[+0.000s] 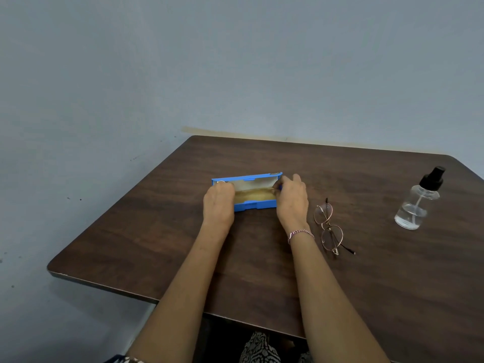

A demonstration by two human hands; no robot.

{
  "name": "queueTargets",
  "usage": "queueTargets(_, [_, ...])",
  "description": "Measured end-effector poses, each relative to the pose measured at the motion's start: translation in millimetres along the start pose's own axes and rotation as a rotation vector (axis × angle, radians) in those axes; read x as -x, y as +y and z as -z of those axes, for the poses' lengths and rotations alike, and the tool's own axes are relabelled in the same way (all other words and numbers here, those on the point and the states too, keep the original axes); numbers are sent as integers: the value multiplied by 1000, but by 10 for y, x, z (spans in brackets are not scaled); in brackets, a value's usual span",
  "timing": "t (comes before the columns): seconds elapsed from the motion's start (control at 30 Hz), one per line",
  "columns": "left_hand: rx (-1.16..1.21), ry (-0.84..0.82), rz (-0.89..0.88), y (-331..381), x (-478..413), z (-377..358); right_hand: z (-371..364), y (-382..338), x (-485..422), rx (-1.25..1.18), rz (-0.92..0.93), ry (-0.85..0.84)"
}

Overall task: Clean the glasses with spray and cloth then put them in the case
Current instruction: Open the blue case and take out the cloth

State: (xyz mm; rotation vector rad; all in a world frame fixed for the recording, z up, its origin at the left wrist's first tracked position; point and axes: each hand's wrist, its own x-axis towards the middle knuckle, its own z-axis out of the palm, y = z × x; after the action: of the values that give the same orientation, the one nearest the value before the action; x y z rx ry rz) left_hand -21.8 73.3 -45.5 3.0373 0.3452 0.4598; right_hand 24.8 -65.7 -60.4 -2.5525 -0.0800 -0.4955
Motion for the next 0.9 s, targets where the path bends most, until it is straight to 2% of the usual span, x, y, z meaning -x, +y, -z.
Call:
queueTargets(0.53, [78, 115, -163, -107, -45, -146, 114, 111, -60, -324, -14, -163])
queueTargets(0.77, [207, 287, -237, -124, -13, -175, 101, 101, -72, -370, -80, -90])
queueTargets(0.9, [257, 398, -313, -173, -11, -201, 119, 74, -68, -549, -173, -60])
